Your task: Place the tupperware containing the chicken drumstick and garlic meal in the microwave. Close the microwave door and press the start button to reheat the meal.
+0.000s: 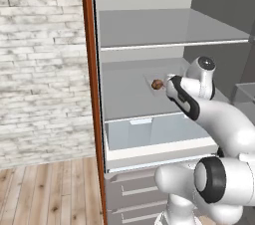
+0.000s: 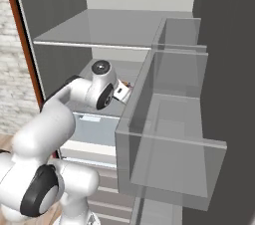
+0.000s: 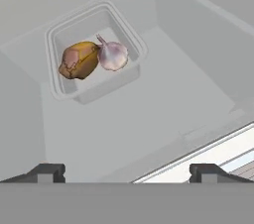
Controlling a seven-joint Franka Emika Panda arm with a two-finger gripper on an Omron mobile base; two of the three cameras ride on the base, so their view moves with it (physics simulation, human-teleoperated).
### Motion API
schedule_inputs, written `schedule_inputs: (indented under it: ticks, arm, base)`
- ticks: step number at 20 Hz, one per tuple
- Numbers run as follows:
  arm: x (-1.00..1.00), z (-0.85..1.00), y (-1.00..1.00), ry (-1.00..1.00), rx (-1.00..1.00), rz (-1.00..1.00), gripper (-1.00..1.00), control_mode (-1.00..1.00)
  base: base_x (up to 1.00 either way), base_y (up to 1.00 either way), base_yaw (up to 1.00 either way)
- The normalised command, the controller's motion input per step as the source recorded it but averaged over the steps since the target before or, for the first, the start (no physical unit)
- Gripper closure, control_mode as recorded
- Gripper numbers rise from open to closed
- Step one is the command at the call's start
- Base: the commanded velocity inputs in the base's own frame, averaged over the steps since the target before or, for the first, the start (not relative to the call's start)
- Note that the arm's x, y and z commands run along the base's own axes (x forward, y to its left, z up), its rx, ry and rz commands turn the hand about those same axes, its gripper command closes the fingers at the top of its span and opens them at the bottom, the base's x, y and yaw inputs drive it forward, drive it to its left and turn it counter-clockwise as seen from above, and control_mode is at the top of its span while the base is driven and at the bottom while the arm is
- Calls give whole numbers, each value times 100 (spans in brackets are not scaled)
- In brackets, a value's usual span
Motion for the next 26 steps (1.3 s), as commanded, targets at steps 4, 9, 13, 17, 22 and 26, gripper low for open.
schedule_inputs:
  ticks: [4,9,13,17,22,26]
  arm:
    - [41,-22,-6,1,0,0,-100,-100]
    - [38,-22,-11,0,2,0,-100,-100]
    - [33,-7,-7,0,2,0,-100,-100]
    - [37,0,-2,0,3,0,-100,-100]
    - [39,-11,0,0,3,0,-100,-100]
    - [34,-30,0,1,1,0,-100,-100]
  base:
    - [0,0,0]
    - [0,0,0]
    - [0,0,0]
    - [0,0,0]
    - [0,0,0]
    - [0,0,0]
